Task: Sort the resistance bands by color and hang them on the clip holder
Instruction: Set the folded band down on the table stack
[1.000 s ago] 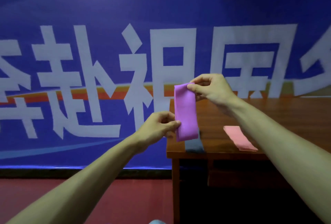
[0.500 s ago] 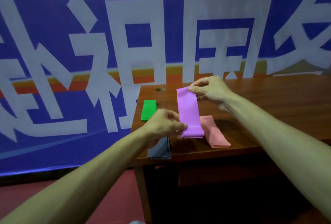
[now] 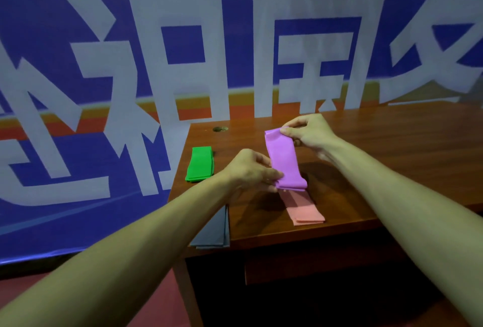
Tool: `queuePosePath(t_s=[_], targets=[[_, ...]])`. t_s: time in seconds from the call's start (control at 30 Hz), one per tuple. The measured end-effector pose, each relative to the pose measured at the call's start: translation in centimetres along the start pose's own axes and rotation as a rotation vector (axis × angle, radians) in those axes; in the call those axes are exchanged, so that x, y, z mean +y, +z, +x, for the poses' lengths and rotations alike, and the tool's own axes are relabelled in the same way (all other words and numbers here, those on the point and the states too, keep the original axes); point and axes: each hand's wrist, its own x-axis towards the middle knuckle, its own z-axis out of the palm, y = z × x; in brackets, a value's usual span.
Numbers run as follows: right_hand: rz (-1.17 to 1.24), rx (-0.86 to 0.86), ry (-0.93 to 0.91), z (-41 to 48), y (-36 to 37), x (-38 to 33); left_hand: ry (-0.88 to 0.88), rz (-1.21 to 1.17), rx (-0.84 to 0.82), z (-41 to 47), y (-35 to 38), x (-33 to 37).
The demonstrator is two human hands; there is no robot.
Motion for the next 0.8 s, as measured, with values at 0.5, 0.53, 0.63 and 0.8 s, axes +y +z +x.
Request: queuePosePath(t_s=[0.5, 0.53, 0.63, 0.8], targets=[[-0.183, 0.041, 0.064, 11.4, 0.3, 8.1, -0.049, 0.358, 0.075, 14.3, 0.0, -0.5], [-0.227, 0.041, 0.063, 11.9, 0.5, 8.7, -0.055, 0.397, 0.070, 14.8, -0.1, -0.8], [-0.374, 0.019, 0.049, 12.2, 0.9, 9.7, -0.047, 0.511, 0.057, 15.9, -0.1, -1.6], [-0.595, -0.002, -0.014, 12.0, 1.3, 10.4, 0.012, 0.787, 0.112, 16.5, 0.1, -2.4]])
